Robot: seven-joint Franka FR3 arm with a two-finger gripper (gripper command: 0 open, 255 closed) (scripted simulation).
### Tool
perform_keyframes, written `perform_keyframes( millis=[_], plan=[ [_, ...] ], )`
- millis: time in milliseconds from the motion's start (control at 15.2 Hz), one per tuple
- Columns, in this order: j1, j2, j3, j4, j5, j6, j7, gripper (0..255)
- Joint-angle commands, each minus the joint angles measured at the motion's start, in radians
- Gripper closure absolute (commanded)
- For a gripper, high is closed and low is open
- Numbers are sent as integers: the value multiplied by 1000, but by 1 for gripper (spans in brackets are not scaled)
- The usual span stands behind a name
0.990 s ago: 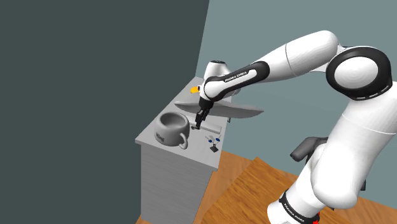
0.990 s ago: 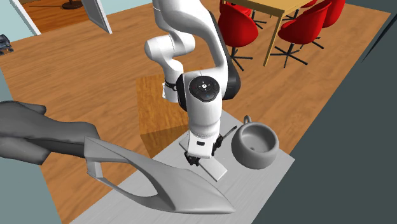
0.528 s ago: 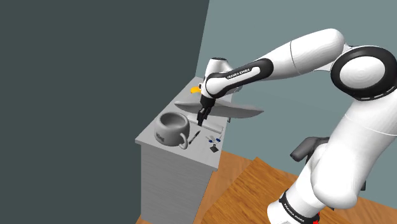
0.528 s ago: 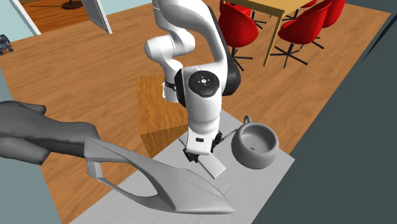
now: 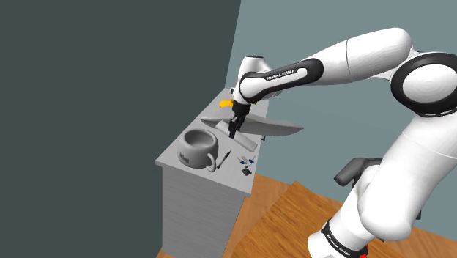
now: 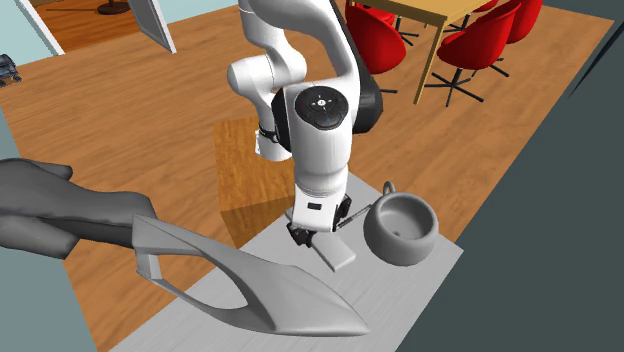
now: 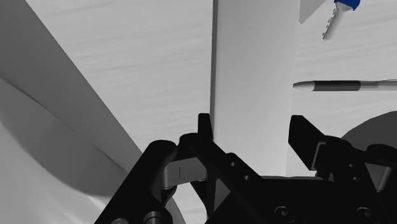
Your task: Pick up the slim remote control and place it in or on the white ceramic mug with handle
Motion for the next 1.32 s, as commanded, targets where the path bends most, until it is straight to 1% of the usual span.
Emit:
perform_keyframes(
  millis=[0, 1254],
  plan=[
    [-1, -14, -1, 14, -3, -28, 0, 255],
    [0, -87, 0, 185, -15, -271, 12, 255]
  ],
)
